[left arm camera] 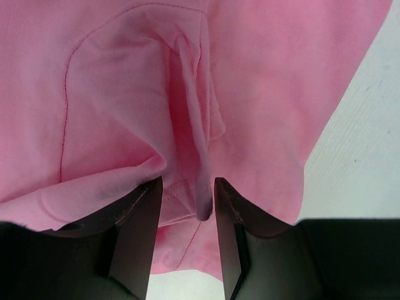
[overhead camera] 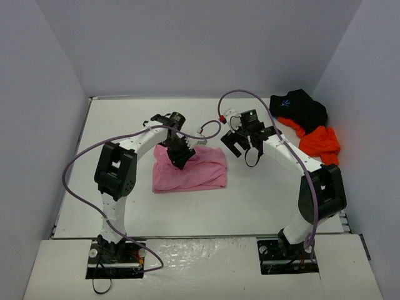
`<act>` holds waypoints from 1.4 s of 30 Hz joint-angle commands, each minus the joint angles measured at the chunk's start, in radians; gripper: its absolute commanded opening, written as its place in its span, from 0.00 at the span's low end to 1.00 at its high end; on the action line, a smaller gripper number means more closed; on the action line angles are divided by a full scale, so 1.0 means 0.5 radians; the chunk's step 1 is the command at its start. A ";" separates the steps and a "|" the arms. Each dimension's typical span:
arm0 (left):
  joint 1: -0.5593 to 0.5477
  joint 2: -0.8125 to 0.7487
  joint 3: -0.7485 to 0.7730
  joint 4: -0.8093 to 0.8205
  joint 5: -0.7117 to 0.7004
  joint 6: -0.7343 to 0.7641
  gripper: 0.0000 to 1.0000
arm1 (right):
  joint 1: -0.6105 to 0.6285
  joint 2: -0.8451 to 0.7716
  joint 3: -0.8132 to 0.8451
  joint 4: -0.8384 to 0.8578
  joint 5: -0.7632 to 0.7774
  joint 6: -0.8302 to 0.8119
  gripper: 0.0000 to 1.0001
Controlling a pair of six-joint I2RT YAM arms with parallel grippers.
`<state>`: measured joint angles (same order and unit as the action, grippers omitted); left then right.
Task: Fold and stack the t-shirts
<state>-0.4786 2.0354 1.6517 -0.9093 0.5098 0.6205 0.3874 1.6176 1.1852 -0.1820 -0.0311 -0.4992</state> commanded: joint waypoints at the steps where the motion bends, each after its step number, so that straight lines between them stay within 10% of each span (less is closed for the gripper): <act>1: -0.003 -0.052 0.107 -0.013 -0.009 0.016 0.30 | -0.002 -0.071 -0.025 0.097 0.027 -0.014 1.00; 6: 0.003 -0.078 0.090 0.057 -0.091 -0.017 0.00 | -0.002 -0.078 -0.042 0.100 0.019 -0.014 1.00; 24: 0.132 -0.760 0.265 0.423 -0.541 -0.278 0.00 | -0.001 -0.241 -0.118 0.125 -0.315 -0.033 1.00; 42: 0.101 -0.675 0.400 0.337 -0.478 -0.278 0.00 | 0.210 -0.137 0.001 0.122 -0.117 0.022 1.00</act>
<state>-0.4177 1.6861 1.8512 -0.7727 0.2282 0.4931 0.4901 1.5524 1.1338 -0.1566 -0.1337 -0.4983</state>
